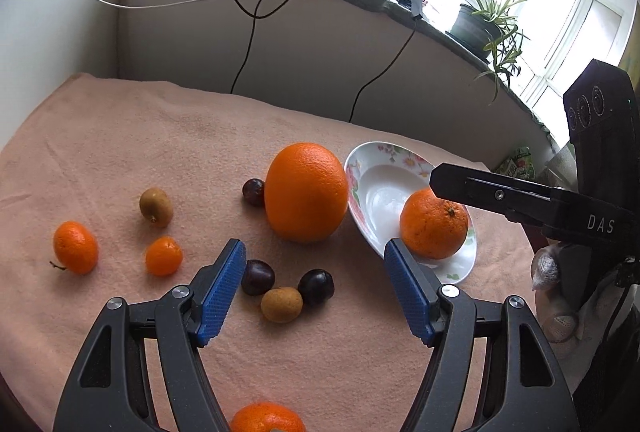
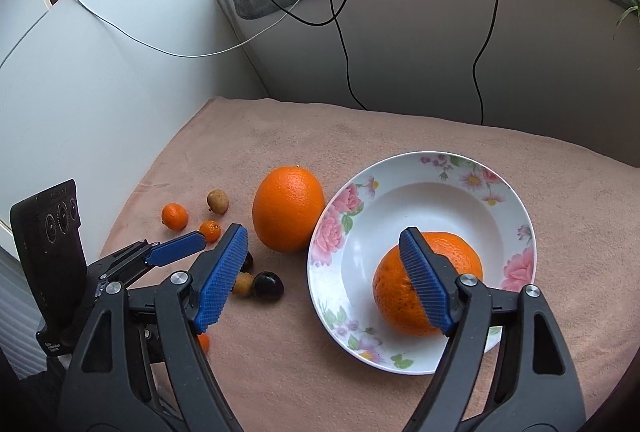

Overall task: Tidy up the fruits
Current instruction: 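Lower the large orange into the plate and open the right gripper, then move the right gripper to the oval orange and grasp it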

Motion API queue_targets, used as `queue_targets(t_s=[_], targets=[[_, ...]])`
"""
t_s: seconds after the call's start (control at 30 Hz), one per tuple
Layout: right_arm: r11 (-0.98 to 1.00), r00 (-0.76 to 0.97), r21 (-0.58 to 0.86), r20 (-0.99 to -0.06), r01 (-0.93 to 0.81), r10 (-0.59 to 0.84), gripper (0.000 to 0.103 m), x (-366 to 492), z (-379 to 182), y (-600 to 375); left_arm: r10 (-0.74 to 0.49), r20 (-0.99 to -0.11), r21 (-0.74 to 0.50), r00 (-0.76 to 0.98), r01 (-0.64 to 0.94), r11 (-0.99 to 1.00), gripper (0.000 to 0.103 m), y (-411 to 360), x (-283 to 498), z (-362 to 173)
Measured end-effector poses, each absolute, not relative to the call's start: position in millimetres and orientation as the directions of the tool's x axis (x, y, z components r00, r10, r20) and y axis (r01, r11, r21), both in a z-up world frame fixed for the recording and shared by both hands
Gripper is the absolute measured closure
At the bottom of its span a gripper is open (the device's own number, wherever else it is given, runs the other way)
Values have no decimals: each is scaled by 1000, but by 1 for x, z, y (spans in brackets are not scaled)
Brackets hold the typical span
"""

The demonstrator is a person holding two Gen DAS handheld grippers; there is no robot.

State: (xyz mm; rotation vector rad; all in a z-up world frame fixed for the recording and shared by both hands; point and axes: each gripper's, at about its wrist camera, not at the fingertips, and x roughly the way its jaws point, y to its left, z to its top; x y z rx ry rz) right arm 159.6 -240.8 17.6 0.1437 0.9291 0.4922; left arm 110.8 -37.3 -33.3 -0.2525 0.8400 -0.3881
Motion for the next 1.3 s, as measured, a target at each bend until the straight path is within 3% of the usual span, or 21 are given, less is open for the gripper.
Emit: queue_targets(t_s=[1.13,1.3], targets=[[817,314,396,-781,-418,540,22,222,-10,-177,-530,-682,-506,504,198,840,31,-26,149,-49],[815,300,397,-787,-422,539,26,227,-12,-172,-543,-683,-524,489,189,830,31,-26,157,-53]])
